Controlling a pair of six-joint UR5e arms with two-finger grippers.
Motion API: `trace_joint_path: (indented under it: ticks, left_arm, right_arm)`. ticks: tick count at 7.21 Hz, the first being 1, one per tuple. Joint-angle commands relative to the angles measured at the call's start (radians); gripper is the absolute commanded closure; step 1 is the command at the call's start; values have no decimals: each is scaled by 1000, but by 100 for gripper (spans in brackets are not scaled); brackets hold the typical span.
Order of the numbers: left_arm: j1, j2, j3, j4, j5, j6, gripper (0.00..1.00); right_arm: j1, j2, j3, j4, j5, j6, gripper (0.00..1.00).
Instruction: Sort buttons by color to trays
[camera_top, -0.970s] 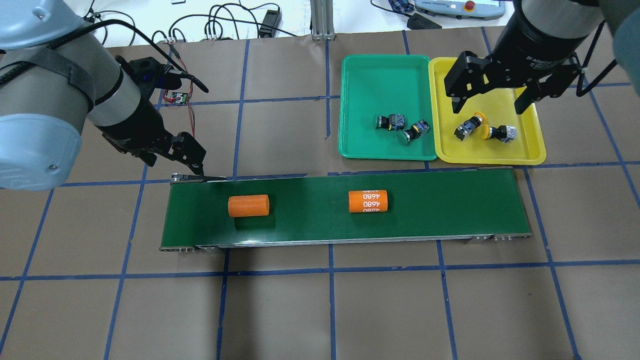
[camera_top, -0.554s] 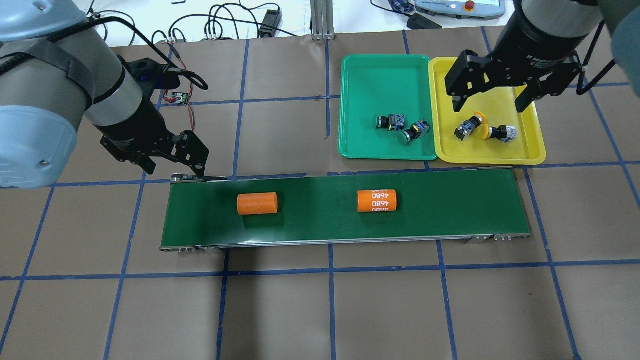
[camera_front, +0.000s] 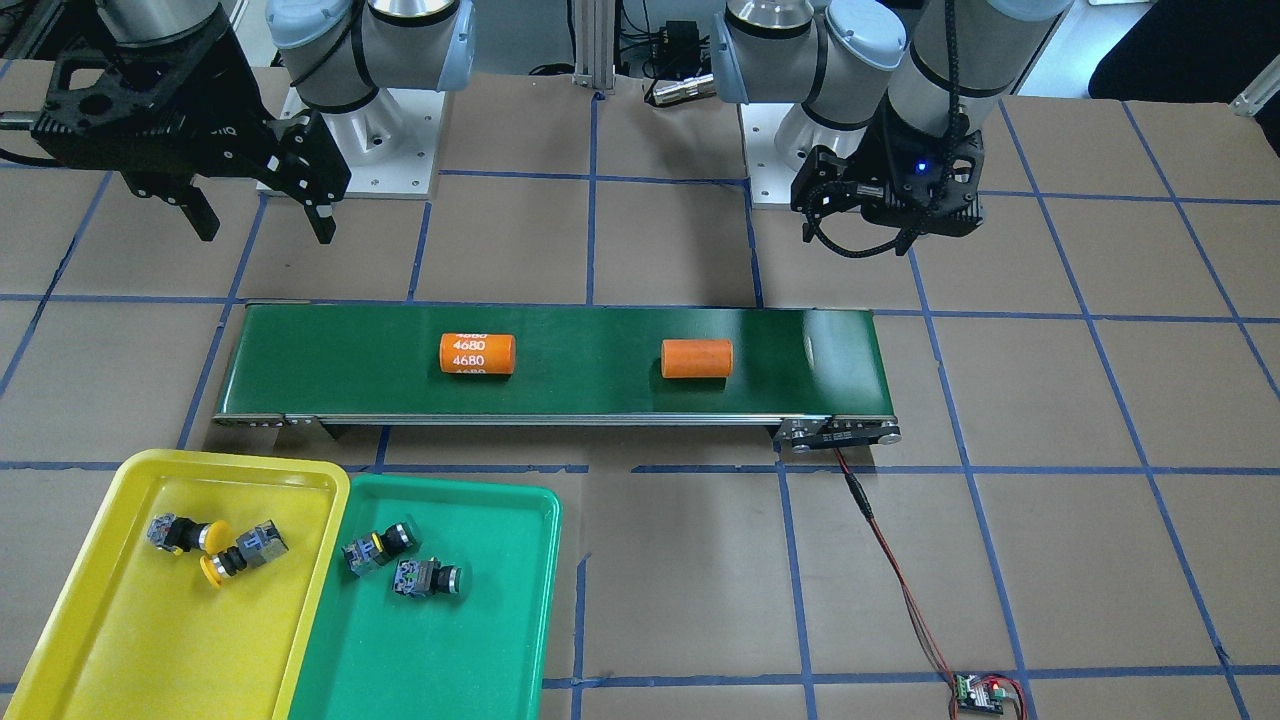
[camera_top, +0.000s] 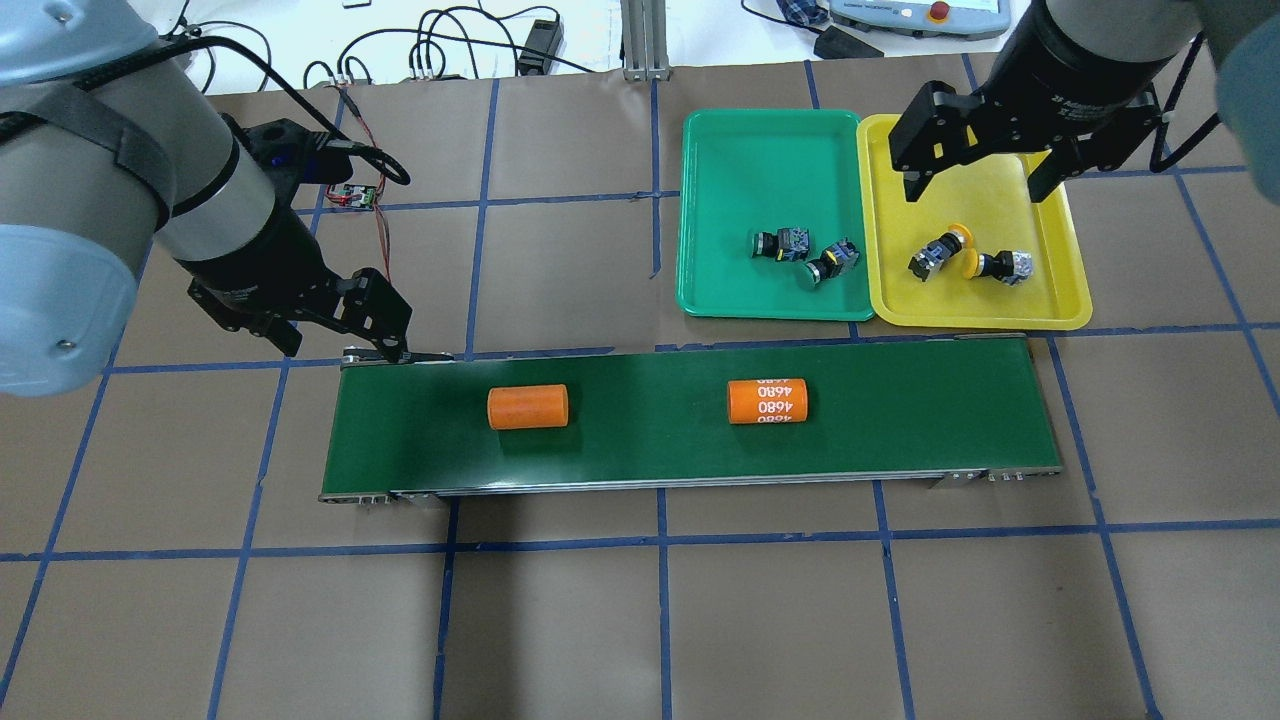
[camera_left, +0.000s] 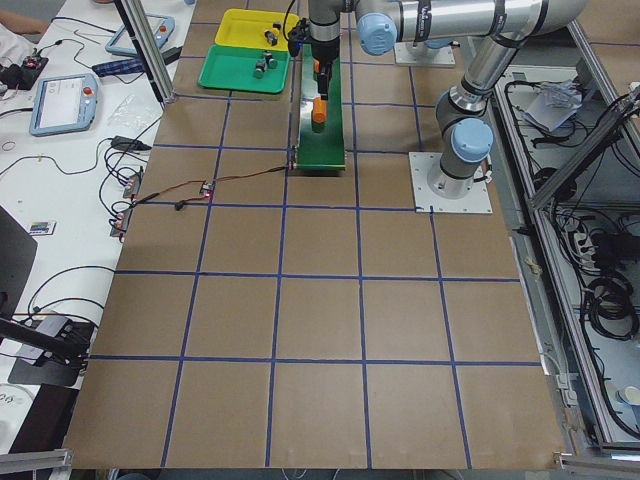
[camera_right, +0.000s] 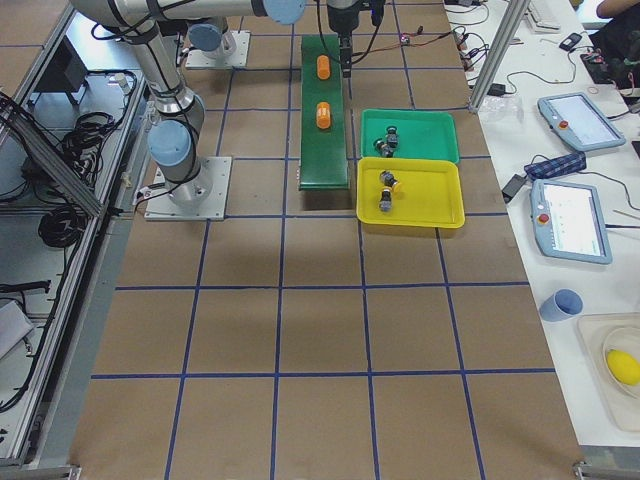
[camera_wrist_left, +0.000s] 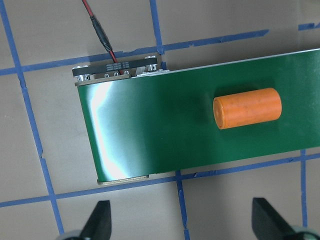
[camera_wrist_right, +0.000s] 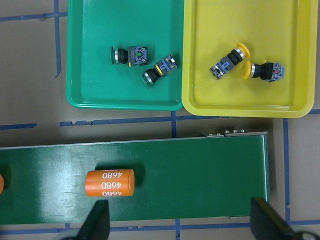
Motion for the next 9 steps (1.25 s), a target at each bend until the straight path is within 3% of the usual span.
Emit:
trace_joint_path:
  ticks: [1, 2, 6, 9]
  left_arm:
    - [13, -37, 75, -1, 38, 5, 0]
    - [14, -70, 118, -20, 93, 6, 0]
    - [-9, -174, 242, -31, 83, -9, 0]
    - [-45, -165, 228, -24, 80, -3, 0]
  right_arm:
    - [-3, 60, -56, 2, -6, 5, 0]
    - [-3, 52, -53, 21, -10, 5, 0]
    - [-2, 51, -52, 17, 0, 5, 0]
    - [-2, 51, -52, 20, 3, 5, 0]
